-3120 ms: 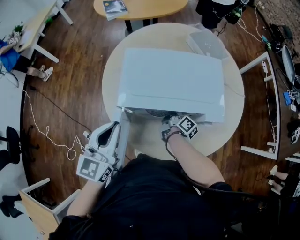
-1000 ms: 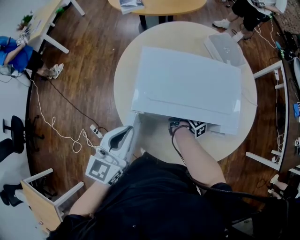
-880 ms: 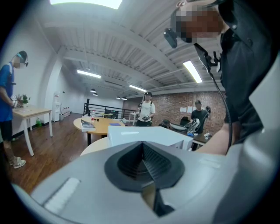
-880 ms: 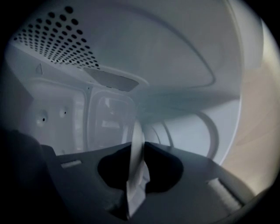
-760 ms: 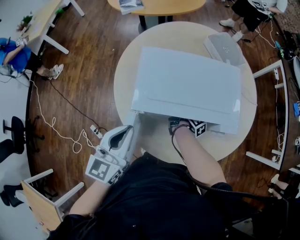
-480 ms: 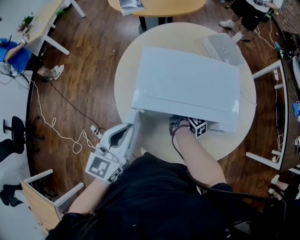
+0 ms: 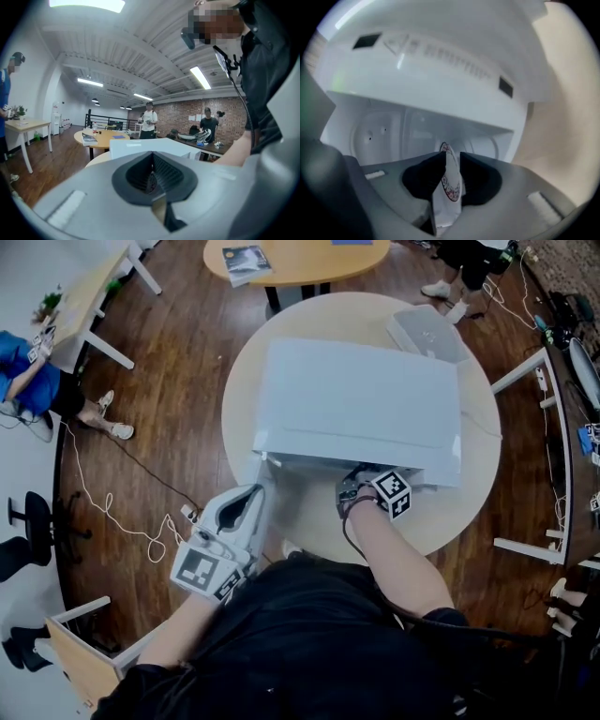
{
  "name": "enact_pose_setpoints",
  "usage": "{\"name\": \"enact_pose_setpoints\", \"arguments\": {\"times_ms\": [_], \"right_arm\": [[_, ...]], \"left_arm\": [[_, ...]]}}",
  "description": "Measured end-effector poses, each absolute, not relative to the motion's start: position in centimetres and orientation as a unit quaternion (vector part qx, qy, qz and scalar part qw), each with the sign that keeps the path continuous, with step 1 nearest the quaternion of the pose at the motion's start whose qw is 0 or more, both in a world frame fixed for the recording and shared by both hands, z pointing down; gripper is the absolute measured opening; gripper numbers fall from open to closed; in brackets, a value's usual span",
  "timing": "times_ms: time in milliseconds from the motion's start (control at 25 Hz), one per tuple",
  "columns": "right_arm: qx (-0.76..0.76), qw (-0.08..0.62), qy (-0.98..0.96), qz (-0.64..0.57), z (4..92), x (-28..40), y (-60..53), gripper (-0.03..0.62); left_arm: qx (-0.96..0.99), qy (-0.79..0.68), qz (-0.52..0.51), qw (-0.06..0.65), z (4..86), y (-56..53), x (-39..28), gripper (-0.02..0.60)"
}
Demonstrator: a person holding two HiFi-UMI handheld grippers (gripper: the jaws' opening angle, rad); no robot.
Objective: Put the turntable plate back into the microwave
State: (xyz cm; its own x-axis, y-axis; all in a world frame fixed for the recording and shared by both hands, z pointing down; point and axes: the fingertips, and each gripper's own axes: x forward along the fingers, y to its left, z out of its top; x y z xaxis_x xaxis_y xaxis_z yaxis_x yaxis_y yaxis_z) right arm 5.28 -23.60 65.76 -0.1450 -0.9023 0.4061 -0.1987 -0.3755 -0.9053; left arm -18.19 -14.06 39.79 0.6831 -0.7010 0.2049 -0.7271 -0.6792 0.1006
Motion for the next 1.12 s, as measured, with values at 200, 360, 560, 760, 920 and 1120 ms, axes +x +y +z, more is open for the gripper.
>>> {"name": "enact_pose_setpoints", "arguments": {"times_ms": [200, 360, 560, 760, 920, 1120], "right_arm": [[-0.581, 0.272, 0.497, -0.584, 65.2, 5.4, -21.2, 0.086], [-0.581, 0.243, 0.532, -0.566, 64.1, 4.5, -18.9, 0.087], [-0.565, 0.229, 0.571, -0.550, 61.3, 3.9, -16.9, 0.086], [-0.555, 0.213, 0.623, -0.509, 58.3, 5.1, -15.8, 0.086], [-0.542, 0.182, 0.691, -0.442, 54.5, 6.7, -14.2, 0.036], [-0.594, 0.040, 0.764, -0.248, 50.0, 8.9, -12.5, 0.003]], "left_arm": [[0.915, -0.387, 0.065, 0.090, 39.8, -13.6, -17.8, 0.005], [0.920, -0.376, 0.052, 0.095, 39.0, -12.6, -17.9, 0.005], [0.920, -0.378, 0.038, 0.099, 38.3, -11.8, -17.1, 0.005], [0.924, -0.369, 0.023, 0.102, 38.8, -11.5, -15.2, 0.005], [0.935, -0.342, 0.022, 0.091, 39.7, -11.3, -11.8, 0.005], [0.943, -0.321, 0.014, 0.084, 39.0, -11.2, -10.4, 0.005]]}}
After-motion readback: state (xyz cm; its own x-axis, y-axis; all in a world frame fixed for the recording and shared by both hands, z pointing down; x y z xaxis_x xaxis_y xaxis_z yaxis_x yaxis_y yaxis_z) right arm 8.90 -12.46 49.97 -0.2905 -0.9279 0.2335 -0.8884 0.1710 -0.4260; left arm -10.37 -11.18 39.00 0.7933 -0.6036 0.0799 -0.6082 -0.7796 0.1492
